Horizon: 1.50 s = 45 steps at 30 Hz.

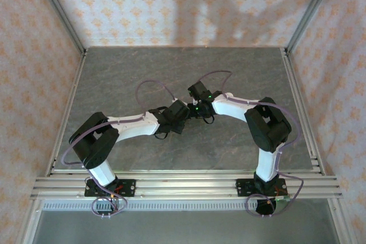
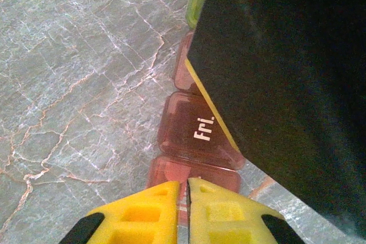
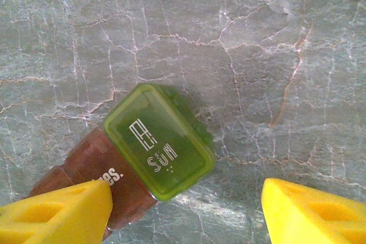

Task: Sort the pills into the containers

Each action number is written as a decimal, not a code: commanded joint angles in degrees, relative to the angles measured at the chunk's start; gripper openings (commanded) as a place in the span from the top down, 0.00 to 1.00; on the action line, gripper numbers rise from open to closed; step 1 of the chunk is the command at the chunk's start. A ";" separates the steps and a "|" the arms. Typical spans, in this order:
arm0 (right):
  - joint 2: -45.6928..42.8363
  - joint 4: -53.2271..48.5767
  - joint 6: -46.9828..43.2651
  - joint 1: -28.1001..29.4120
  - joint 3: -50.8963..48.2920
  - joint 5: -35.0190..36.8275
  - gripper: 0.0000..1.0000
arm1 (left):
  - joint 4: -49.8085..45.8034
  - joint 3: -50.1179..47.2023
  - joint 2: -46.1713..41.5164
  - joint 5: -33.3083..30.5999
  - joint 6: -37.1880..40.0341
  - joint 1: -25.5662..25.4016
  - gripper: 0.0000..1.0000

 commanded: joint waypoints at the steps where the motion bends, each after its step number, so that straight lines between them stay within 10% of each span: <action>1: 2.32 -2.62 0.32 0.34 0.58 2.92 0.30 | 1.74 -0.12 1.67 -0.39 -0.07 -0.38 0.88; 25: 2.93 -4.32 0.49 0.32 2.68 2.42 0.30 | 1.81 -0.61 3.94 0.20 0.17 -0.35 0.87; 45: -1.76 -12.67 2.25 -4.06 18.94 2.84 0.28 | 2.86 2.71 -19.18 -9.46 7.08 0.89 0.41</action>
